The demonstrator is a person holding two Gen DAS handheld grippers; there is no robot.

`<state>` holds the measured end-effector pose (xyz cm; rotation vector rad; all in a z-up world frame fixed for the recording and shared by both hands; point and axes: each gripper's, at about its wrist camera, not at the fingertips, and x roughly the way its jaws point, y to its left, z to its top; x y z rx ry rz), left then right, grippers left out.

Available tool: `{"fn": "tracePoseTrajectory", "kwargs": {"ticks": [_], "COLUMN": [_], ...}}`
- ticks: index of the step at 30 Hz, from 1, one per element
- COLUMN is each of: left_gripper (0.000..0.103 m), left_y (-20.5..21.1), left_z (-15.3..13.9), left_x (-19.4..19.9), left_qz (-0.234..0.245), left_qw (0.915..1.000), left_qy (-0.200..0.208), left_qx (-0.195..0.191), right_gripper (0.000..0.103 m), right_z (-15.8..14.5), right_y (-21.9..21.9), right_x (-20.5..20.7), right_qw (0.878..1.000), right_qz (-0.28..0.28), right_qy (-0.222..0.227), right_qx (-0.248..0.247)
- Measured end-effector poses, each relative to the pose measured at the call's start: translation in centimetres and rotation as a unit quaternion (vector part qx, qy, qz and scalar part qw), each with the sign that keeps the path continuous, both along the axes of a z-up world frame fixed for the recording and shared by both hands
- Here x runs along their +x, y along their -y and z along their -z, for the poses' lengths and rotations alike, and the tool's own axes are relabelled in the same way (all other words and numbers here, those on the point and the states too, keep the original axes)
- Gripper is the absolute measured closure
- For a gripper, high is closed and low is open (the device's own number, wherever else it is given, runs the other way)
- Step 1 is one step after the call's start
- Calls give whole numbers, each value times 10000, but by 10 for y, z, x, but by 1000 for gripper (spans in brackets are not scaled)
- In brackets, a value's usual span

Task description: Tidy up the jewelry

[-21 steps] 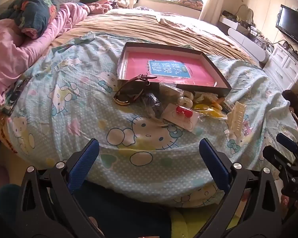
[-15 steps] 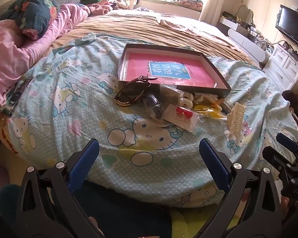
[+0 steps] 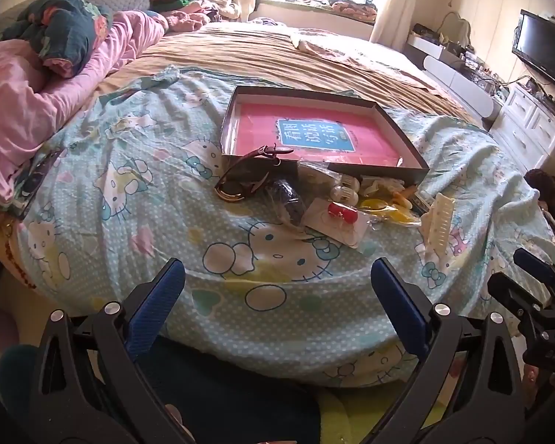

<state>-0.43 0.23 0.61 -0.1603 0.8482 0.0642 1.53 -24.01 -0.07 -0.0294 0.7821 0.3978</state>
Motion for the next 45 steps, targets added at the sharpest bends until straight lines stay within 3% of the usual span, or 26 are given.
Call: {"fn": "tracePoseTrajectory", "kwargs": {"ticks": [45], "left_gripper": [9], "left_y": [4], "left_z": [-8], "left_x": [-4], "left_qz": [24], "left_qw": [10000], "left_qy": [85], "left_qx": [41], "right_gripper": [4], "right_z": [2], "right_y": [-3], "right_x": [2], "right_qw": [10000], "right_qz": [-50], "right_qy": [-26], "right_qx": [3]}}
